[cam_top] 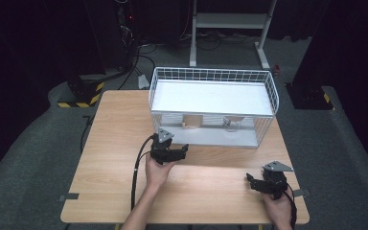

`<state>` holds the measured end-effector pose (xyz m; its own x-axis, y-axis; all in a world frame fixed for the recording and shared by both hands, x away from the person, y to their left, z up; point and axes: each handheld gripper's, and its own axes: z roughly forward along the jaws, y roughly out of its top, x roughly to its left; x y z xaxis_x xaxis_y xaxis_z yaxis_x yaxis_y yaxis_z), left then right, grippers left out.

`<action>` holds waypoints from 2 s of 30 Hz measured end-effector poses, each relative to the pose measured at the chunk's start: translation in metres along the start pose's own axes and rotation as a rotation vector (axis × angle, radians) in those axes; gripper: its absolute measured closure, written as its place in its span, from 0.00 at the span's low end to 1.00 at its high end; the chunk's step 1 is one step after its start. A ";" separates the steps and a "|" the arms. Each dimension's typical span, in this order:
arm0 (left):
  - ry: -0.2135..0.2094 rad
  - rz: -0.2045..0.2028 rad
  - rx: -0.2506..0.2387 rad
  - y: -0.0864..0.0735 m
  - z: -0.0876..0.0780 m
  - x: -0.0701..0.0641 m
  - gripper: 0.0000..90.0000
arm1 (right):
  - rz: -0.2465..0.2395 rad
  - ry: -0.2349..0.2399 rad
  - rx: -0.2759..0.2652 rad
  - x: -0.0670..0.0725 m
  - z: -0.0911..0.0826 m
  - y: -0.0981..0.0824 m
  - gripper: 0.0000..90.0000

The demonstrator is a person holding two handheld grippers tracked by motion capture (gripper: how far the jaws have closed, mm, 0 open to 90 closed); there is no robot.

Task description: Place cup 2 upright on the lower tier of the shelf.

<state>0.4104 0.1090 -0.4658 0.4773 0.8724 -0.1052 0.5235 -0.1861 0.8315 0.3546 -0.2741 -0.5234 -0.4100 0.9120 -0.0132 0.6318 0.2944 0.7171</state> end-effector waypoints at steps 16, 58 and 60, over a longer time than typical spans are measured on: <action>-0.021 -0.012 0.006 -0.013 -0.013 0.001 0.23 | 0.000 0.000 0.000 0.000 0.000 0.000 0.25; -0.002 -0.044 0.057 -0.061 -0.043 0.008 0.23 | -0.004 -0.001 -0.001 0.000 0.000 0.000 0.25; -0.003 -0.045 0.062 -0.064 -0.043 0.008 0.23 | -0.001 -0.001 0.000 0.000 0.000 0.000 0.25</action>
<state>0.3505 0.1476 -0.4965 0.4542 0.8793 -0.1431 0.5870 -0.1745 0.7906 0.3545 -0.2739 -0.5234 -0.4102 0.9119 -0.0142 0.6313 0.2951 0.7172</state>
